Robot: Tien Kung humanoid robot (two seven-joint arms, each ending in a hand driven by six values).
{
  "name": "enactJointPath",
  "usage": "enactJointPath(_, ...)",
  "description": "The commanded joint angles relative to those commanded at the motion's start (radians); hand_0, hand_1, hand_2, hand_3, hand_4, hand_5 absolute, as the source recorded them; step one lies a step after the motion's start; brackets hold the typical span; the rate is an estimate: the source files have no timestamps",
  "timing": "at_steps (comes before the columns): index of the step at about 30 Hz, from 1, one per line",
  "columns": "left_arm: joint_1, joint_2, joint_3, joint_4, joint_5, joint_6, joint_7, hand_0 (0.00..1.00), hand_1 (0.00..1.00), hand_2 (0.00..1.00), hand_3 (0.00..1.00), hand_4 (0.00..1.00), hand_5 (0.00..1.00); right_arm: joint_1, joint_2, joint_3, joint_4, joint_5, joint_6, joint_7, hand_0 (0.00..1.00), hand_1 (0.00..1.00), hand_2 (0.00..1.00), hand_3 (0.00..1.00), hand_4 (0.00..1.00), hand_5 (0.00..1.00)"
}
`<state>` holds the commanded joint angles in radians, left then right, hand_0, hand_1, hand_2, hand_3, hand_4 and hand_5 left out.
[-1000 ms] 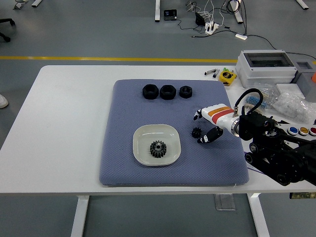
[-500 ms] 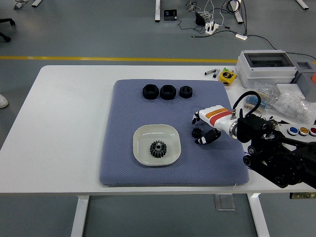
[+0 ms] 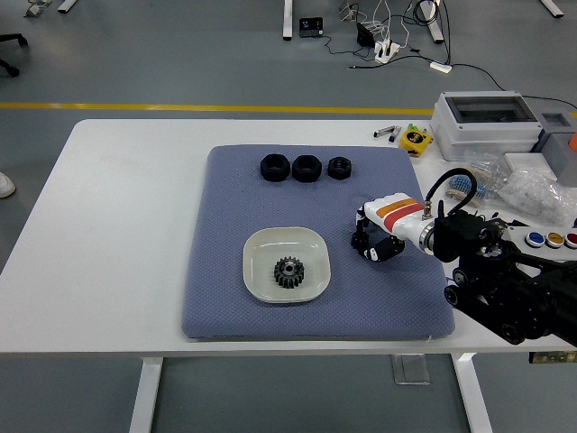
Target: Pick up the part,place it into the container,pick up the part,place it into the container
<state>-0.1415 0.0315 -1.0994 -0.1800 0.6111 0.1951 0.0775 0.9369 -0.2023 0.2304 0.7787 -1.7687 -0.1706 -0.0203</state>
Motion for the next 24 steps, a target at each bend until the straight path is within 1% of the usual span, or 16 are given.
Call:
enactJointPath(2,0.000,0.000,-0.001,0.000,0.000,0.000,0.000,0.709,0.621,0.645,0.568,0.620,0.703,0.000,0.000,0.000,0.001,-0.001,-0.002,0.002,0.502,0.538,0.552,0.500,0.717,0.191)
enactJointPath(3,0.000,0.000,-0.001,0.000,0.001,0.000,0.000,0.709,0.621,0.646,0.568,0.620,0.703,0.000,-0.001,-0.001,0.001,-0.001,-0.003,0.004,0.440,0.499,0.522,0.476,0.687,0.168)
enactJointPath(8,0.000,0.000,-0.001,0.000,0.001,0.000,0.000,0.709,0.621,0.646,0.568,0.620,0.703,-0.001,-0.003,-0.001,0.001,-0.003,-0.006,0.009,0.440,0.499,0.522,0.476,0.687,0.168)
enactJointPath(9,0.000,0.000,-0.001,0.000,0.001,0.000,0.000,0.710,0.621,0.647,0.568,0.620,0.704,-0.002,-0.003,-0.001,0.000,-0.003,-0.006,0.010,0.425,0.485,0.511,0.467,0.664,0.155)
enactJointPath(14,0.001,-0.001,-0.002,0.000,0.003,0.001,0.000,0.710,0.621,0.647,0.568,0.620,0.704,-0.003,-0.005,0.000,0.005,-0.002,-0.021,0.021,0.425,0.485,0.511,0.467,0.664,0.155)
enactJointPath(15,0.001,-0.001,-0.001,0.000,0.003,0.001,0.001,0.710,0.621,0.648,0.568,0.620,0.704,-0.004,-0.005,0.001,0.007,-0.002,-0.023,0.022,0.411,0.477,0.507,0.464,0.630,0.146)
enactJointPath(24,0.004,-0.001,-0.003,0.000,0.007,0.001,0.001,0.710,0.621,0.648,0.568,0.620,0.704,-0.009,-0.012,0.020,0.028,0.003,-0.038,0.029,0.406,0.472,0.504,0.462,0.615,0.137)
